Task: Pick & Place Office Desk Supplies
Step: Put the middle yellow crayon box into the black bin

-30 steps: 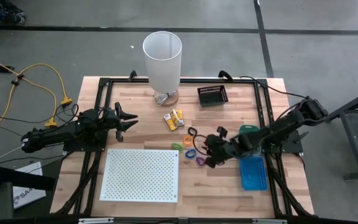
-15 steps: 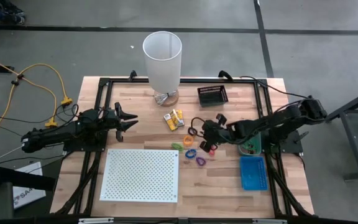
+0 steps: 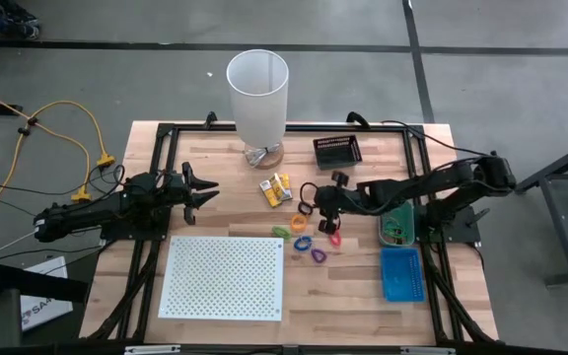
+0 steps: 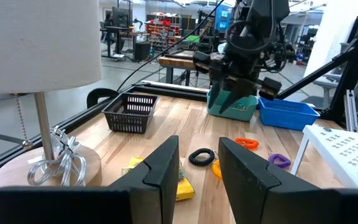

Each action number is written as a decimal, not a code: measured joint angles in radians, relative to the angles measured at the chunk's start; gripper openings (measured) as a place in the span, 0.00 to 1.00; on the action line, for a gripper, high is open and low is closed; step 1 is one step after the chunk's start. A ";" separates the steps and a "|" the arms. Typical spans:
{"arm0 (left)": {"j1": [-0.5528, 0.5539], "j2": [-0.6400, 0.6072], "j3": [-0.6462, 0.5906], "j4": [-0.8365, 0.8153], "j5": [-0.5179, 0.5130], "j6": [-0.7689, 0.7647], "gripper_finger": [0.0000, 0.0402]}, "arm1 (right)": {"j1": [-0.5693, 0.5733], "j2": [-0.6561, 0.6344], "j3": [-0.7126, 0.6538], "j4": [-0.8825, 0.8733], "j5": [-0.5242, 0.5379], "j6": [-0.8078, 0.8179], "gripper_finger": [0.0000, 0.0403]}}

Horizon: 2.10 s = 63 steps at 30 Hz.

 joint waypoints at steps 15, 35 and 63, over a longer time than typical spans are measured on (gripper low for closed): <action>0.000 0.000 0.000 0.000 0.000 0.000 0.27 | -0.054 0.000 0.000 0.269 0.000 -0.021 0.23; 0.000 0.000 0.000 0.000 0.000 0.000 0.27 | -0.051 0.000 0.000 0.263 -0.001 0.028 0.23; 0.000 0.000 0.000 0.000 0.000 0.000 0.27 | -0.051 -0.001 0.000 0.268 -0.033 0.032 0.23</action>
